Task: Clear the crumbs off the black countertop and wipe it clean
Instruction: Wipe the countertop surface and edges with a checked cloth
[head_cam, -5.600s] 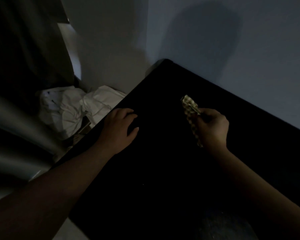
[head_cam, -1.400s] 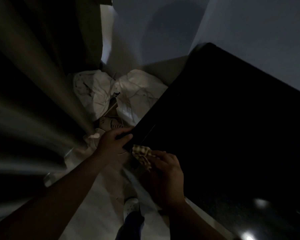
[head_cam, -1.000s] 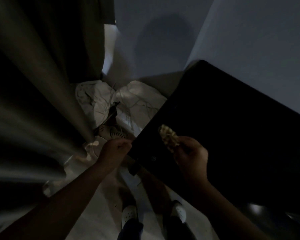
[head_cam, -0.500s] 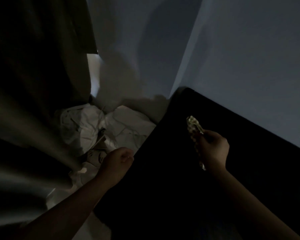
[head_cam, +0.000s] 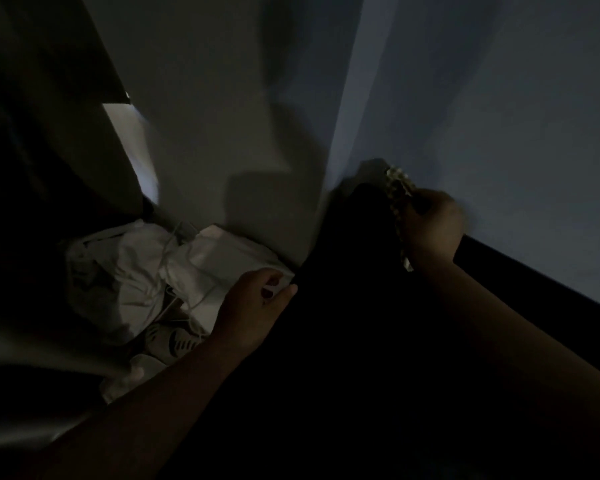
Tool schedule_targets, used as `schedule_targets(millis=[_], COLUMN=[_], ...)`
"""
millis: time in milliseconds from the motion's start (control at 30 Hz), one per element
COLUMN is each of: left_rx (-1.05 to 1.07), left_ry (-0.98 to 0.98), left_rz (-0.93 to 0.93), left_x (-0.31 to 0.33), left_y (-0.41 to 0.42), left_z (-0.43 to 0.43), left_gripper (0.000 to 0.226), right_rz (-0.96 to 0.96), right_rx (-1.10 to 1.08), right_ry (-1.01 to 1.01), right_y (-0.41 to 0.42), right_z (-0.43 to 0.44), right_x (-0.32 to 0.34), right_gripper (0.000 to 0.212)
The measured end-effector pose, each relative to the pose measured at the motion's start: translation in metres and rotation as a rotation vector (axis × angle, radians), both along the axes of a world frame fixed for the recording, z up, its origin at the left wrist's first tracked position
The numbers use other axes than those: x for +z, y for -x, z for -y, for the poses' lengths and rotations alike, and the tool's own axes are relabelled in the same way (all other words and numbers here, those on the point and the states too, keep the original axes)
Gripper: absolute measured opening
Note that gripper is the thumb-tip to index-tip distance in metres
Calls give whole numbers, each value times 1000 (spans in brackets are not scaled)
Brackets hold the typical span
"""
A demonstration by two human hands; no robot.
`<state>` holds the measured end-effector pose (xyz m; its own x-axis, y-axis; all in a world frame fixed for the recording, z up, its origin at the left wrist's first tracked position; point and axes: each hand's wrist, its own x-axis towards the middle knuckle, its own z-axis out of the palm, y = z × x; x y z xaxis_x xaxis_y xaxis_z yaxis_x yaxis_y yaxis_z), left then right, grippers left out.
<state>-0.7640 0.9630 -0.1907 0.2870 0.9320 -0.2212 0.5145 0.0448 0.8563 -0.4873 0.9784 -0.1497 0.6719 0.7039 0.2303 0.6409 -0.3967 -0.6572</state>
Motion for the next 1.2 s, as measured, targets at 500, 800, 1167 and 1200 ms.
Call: schedule_targets(millis=[500,800,1167,1200], left_rx=[-24,-25,-15,9], left_ry=[166,227,129,140], left_rz=[257,270,178,194], left_x=[-15,-17,-15,-16], left_y=[-5,-3,38,46], left_z=[-7,-10,13,15], left_gripper=[7,7,18,18], right_rz=[18,80,82,75], right_rx=[108,118,198,199], right_ry=[7,88,29,25], right_y=[35,47,88,95], right_z=[-14,-31,12,15], right_x=[-26,-22,-28,-27], right_gripper=[23,25,25,25])
